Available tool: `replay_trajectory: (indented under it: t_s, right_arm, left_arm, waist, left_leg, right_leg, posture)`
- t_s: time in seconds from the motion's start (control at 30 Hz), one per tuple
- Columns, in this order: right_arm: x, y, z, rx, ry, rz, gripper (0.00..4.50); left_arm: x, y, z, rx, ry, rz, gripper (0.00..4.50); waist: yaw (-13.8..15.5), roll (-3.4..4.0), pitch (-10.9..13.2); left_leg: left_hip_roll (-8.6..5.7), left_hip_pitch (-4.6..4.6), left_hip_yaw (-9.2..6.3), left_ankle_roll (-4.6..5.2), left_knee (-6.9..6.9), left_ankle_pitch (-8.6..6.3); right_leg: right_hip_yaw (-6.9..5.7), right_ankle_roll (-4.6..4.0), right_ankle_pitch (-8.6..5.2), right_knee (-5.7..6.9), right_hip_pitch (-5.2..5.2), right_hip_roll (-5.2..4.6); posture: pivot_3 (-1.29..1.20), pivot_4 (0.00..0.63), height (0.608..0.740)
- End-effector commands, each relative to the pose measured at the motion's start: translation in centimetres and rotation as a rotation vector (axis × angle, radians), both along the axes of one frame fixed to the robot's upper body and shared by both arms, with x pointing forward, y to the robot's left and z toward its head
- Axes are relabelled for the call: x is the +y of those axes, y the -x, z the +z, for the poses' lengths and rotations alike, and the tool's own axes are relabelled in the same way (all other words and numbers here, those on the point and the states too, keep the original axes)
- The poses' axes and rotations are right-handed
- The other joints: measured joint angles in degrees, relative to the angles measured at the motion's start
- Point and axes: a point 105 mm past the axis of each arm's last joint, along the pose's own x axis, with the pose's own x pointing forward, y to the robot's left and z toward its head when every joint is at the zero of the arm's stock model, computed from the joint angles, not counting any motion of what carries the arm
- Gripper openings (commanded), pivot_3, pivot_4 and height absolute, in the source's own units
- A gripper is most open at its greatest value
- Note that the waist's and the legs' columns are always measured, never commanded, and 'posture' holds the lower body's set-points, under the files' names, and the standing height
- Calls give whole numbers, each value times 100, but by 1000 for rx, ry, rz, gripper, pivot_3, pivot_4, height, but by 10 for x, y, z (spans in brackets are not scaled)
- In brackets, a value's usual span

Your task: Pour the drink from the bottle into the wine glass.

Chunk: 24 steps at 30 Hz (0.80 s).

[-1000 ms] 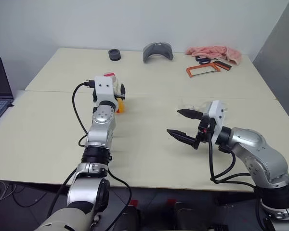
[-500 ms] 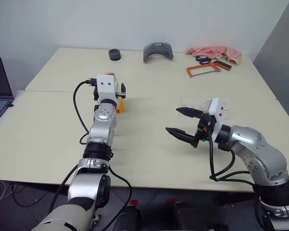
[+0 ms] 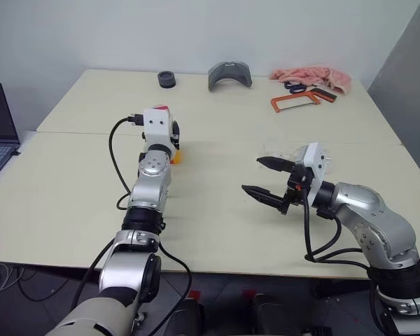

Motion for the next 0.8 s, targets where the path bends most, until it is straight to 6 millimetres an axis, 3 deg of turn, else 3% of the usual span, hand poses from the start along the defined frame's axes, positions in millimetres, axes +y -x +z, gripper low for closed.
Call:
replay_trajectory:
  t_s: [0.03, 0.27, 0.43, 0.6, 0.8]
  right_arm:
    - [-1, 1, 15, -58, -20, 9, 4500]
    - [-1, 1, 18, -86, -7, 1, 4500]
    - [-4, 4, 21, -104, -5, -18, 4500]
    - [-10, 13, 30, -114, -27, -46, 4500]
    - [-4, 23, 50, -111, -89, -34, 4500]
  left_arm:
    - [-4, 2, 22, -79, -2, -15, 1797]
    - [-9, 6, 24, -105, 39, -68, 1790]
    - [-32, 16, 24, -130, 96, -269, 1790]
    - [-90, 51, 15, -77, 99, -745, 1788]
    - [-119, 94, 13, -18, -3, -1175, 1787]
  waist:
    - [0, 0, 0]
    - [0, 0, 0]
    - [3, 0, 0]
    - [1, 0, 0]
    - [-30, 4, 2]
  left_leg:
    - [0, 0, -1, 0, 0, 0]
    - [0, -1, -1, 0, 0, 0]
    - [2, -2, -2, -6, 0, 3]
    - [4, -8, -3, -17, 0, 9]
    - [3, -7, 1, -6, 0, 3]
  right_leg:
    - [-1, 0, 0, 0, 0, 0]
    - [-1, 0, 0, 0, 0, 0]
    - [-1, 0, 0, 0, -1, -3]
    - [-1, 0, 0, -2, -1, -7]
    - [2, 0, 0, -1, -3, 5]
  posture:
    - [0, 150, 740]
    - [0, 150, 740]
    - [0, 150, 740]
    - [0, 150, 740]
    - [0, 150, 740]
